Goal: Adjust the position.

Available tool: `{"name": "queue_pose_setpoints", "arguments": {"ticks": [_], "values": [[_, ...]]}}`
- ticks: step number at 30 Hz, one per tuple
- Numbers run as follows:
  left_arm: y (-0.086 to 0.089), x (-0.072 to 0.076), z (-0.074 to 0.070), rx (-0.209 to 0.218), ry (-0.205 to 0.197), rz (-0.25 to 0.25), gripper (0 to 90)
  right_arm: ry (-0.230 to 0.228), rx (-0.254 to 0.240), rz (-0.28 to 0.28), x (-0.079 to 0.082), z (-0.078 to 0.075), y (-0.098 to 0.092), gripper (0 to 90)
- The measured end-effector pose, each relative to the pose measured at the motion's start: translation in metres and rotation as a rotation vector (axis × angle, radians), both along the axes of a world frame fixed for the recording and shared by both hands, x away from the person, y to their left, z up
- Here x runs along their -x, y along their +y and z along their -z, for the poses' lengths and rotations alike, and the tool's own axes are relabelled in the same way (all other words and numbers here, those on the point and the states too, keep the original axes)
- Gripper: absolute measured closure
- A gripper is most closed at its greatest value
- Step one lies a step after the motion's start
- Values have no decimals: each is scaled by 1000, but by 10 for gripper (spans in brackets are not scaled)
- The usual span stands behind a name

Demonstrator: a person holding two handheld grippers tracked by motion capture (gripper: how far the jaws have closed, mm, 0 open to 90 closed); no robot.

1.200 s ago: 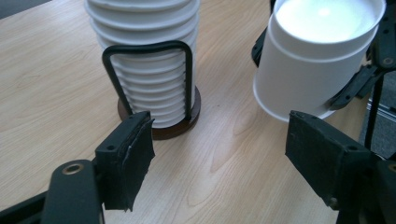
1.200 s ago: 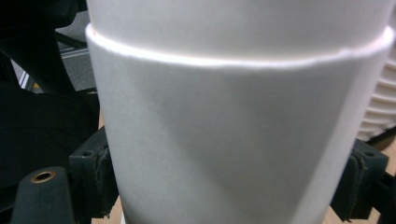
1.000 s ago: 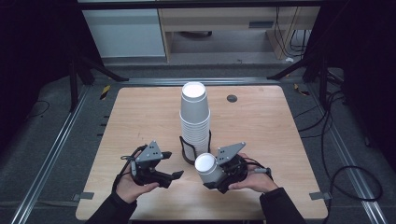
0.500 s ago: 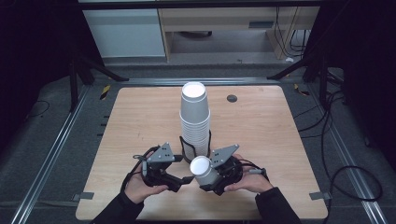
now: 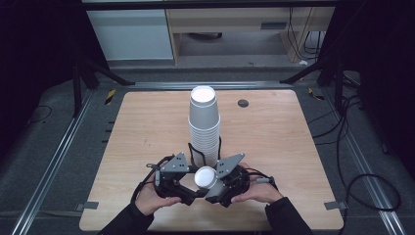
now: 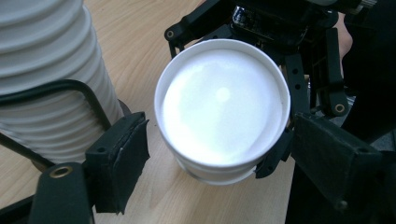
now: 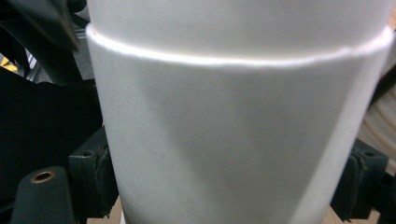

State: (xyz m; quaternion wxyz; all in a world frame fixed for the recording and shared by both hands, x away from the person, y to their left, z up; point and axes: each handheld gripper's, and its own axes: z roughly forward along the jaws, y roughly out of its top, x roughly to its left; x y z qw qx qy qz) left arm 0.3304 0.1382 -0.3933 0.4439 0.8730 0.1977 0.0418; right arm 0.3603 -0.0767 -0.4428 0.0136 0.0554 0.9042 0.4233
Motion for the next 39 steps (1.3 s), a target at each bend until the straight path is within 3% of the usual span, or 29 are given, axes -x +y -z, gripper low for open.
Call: {"name": "queue_pose_setpoints", "arguments": {"ticks": [19,33,39], "values": [[-9,-4,7,-30,18,-9,185,1,3,-25,1,0,17,150],[-10,-4,8,-41,32,-15,200,0,9,-23,1,-1,20,147],[-8,-4,6,-36,26,-21,203,6,-11,-15,1,-2,20,138]]}}
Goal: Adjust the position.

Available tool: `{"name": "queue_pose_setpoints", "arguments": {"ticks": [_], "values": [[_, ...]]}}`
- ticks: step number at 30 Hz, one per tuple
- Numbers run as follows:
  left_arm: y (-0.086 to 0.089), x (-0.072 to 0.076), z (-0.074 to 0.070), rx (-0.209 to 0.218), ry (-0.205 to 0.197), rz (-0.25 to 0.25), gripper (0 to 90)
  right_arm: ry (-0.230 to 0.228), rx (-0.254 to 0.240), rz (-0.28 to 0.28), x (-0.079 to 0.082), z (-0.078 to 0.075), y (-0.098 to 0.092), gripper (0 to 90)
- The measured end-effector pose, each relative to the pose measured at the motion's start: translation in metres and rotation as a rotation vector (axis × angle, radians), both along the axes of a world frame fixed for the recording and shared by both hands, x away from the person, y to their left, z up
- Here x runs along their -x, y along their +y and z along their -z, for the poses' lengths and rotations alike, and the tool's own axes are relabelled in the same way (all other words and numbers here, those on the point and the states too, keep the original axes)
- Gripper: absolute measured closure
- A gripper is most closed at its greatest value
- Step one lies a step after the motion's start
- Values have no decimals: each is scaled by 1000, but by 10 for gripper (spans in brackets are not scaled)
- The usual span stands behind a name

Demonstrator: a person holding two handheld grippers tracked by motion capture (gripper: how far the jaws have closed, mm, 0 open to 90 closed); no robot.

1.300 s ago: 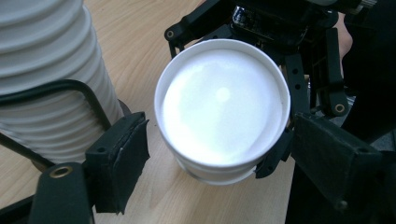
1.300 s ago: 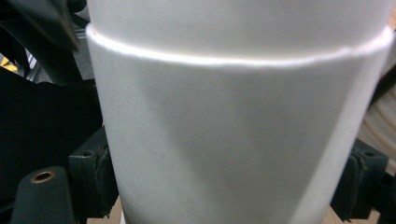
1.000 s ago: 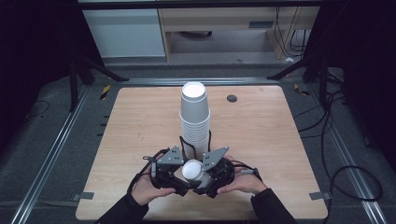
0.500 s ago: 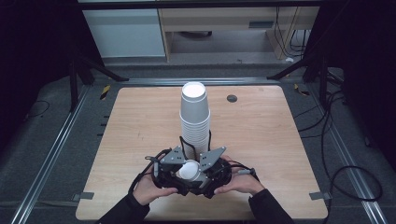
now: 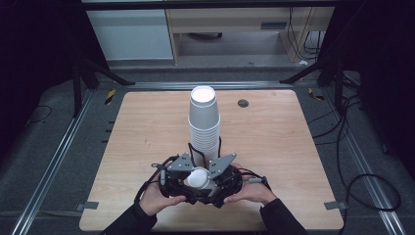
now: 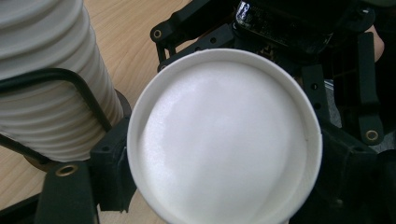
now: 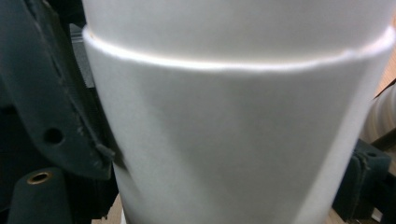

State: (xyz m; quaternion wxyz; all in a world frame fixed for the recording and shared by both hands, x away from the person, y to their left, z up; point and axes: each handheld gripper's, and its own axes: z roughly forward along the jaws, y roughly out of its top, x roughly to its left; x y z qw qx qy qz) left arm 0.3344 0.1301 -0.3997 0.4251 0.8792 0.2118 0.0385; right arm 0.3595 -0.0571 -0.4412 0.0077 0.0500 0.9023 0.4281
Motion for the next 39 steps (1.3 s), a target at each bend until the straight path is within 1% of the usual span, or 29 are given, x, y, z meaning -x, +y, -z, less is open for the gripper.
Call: {"name": "queue_pose_setpoints", "arguments": {"ticks": [4,7,8,10,12,16,20,22,23,25,27,30,33,35,37,39], "values": [[1,0,0,3,1,-2,206,-1,1,12,0,0,1,130],[1,0,-1,-1,-8,-4,208,-3,0,20,-1,0,1,114],[2,0,-2,0,-12,-7,208,7,-2,26,-1,0,0,100],[3,-1,-2,2,-14,-14,208,11,1,35,-2,0,-1,88],[4,-1,-3,8,-15,-15,209,8,-4,33,-2,-1,-2,75],[7,0,-6,9,-26,-22,209,9,-14,49,-2,-2,-3,63],[12,-2,-8,19,-30,-32,209,2,-40,65,-3,-7,-7,54],[15,-2,-10,32,-34,-35,208,-4,-67,85,-3,-11,-11,49],[17,-2,-11,34,-35,-39,208,-4,-71,92,-4,-12,-13,43],[21,-3,-13,49,-41,-46,208,-12,-80,106,-4,-15,-17,40],[27,-3,-16,70,-53,-59,208,-17,-99,125,-4,-19,-23,39],[34,-4,-20,95,-64,-76,208,-16,-123,133,-4,-23,-28,38],[42,-6,-23,139,-71,-97,208,-25,-125,141,-4,-25,-31,33],[47,-6,-25,169,-78,-100,208,-23,-125,147,-4,-25,-32,32],[48,-6,-26,187,-76,-96,208,-19,-129,148,-4,-24,-32,31],[49,-5,-26,210,-76,-89,208,-5,-137,139,-4,-23,-31,31]]}}
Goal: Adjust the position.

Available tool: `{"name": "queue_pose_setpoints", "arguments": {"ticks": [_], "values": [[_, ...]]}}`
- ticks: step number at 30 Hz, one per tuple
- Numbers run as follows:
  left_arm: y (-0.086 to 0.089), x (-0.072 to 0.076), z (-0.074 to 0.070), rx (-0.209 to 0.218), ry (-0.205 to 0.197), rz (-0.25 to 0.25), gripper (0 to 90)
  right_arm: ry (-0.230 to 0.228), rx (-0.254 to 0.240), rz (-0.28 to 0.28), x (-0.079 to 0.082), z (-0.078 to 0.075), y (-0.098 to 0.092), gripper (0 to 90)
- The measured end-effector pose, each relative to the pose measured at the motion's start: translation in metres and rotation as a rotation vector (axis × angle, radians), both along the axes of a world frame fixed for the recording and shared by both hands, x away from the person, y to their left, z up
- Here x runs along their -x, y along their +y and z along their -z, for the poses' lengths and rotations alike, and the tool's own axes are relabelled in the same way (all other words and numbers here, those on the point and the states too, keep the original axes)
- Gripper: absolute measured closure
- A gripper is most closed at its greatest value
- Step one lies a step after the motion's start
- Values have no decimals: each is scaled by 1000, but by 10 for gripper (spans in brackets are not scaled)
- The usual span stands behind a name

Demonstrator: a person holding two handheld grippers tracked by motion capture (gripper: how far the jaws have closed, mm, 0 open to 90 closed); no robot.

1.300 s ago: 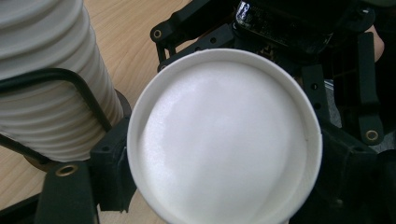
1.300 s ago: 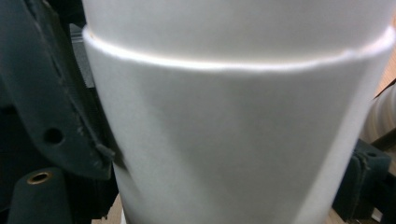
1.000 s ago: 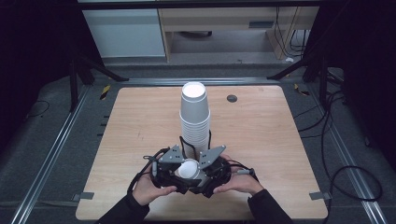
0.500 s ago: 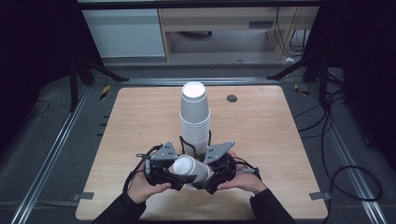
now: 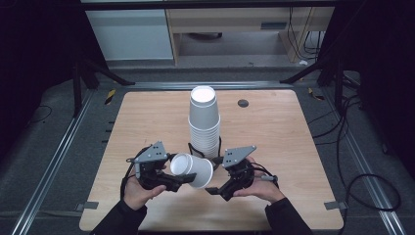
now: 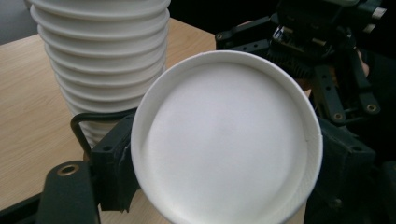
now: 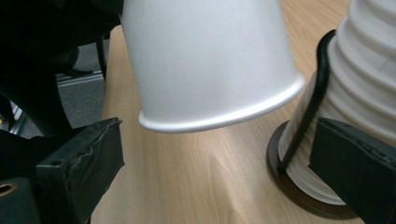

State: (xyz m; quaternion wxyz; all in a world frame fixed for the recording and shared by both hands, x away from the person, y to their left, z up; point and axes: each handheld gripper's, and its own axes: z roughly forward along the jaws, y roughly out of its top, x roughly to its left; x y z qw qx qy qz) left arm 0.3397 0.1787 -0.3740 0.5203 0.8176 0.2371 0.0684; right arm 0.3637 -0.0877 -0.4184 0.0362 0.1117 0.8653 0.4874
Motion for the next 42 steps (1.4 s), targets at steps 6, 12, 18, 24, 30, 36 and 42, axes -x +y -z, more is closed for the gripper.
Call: {"name": "queue_pose_setpoints", "arguments": {"ticks": [6,12,18,24,30,36,42], "values": [[-7,0,5,32,17,45,208,8,2,-19,2,3,5,30],[-14,2,9,40,17,83,208,24,-9,-45,2,5,7,29],[-16,3,9,49,9,108,208,43,-10,-59,0,10,11,34],[-17,4,10,40,-2,124,211,44,-9,-84,1,14,13,59],[-17,3,11,41,3,127,212,42,-7,-80,1,14,12,73],[-17,1,13,38,8,126,213,52,6,-72,0,15,12,87],[-17,1,14,39,10,129,213,52,7,-71,0,14,11,94]]}}
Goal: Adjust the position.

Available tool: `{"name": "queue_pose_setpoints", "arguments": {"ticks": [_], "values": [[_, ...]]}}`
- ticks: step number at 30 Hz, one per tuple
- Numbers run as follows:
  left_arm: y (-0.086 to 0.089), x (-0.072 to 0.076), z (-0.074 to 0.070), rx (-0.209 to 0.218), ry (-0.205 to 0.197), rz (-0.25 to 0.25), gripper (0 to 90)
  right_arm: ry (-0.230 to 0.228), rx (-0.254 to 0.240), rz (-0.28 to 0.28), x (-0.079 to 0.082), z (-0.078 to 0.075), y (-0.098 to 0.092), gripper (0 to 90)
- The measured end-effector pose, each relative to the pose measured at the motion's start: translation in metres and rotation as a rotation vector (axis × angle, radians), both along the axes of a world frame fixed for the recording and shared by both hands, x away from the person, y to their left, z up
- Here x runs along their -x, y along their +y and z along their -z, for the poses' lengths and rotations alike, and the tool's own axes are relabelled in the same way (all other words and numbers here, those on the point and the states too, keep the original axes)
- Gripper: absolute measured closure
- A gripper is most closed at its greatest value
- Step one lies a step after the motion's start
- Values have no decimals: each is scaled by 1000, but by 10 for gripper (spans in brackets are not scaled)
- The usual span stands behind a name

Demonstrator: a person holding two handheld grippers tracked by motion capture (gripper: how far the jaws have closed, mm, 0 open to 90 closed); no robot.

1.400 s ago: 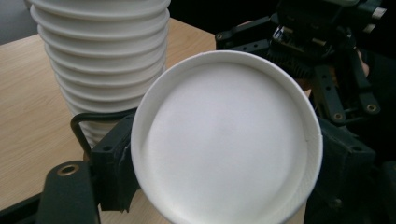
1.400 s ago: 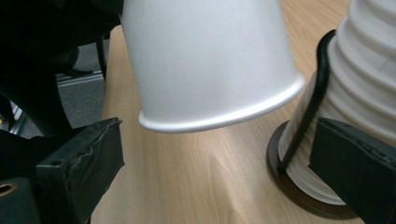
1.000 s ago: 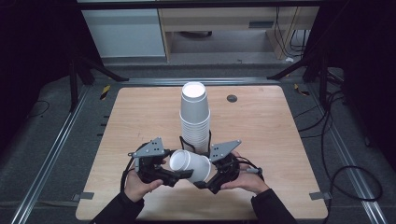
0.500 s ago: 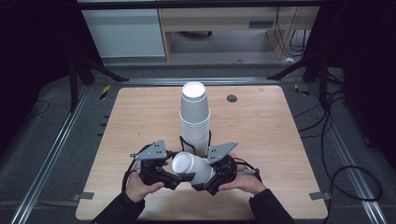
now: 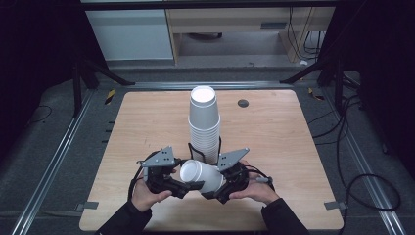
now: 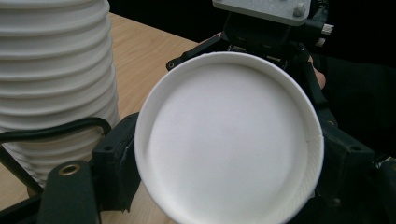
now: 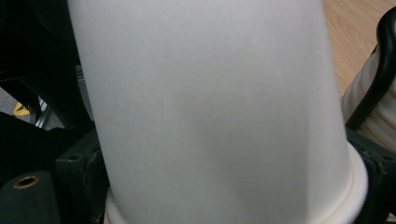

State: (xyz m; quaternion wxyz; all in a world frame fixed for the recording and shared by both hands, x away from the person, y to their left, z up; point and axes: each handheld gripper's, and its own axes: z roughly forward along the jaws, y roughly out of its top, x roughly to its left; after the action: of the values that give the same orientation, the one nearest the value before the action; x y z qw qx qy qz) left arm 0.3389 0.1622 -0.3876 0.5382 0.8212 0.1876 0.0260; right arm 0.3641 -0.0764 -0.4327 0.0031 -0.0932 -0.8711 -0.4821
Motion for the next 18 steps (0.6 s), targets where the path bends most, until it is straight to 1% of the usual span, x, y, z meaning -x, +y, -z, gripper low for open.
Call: {"name": "queue_pose_setpoints", "arguments": {"ticks": [6,9,12,14,17,18], "values": [[-1,0,0,-5,4,-1,205,3,6,-1,0,0,0,94],[-1,1,-1,-7,-4,-8,199,4,6,0,0,0,-1,94],[1,0,-2,-19,-2,-9,168,-1,22,5,-1,0,-2,95],[2,1,-3,-21,-9,-18,162,-8,33,7,-1,0,-3,95],[4,1,-5,-43,-16,-23,141,-23,65,16,-3,-1,-5,95],[5,1,-5,-50,-16,-26,134,-36,87,19,-3,-2,-6,95]]}}
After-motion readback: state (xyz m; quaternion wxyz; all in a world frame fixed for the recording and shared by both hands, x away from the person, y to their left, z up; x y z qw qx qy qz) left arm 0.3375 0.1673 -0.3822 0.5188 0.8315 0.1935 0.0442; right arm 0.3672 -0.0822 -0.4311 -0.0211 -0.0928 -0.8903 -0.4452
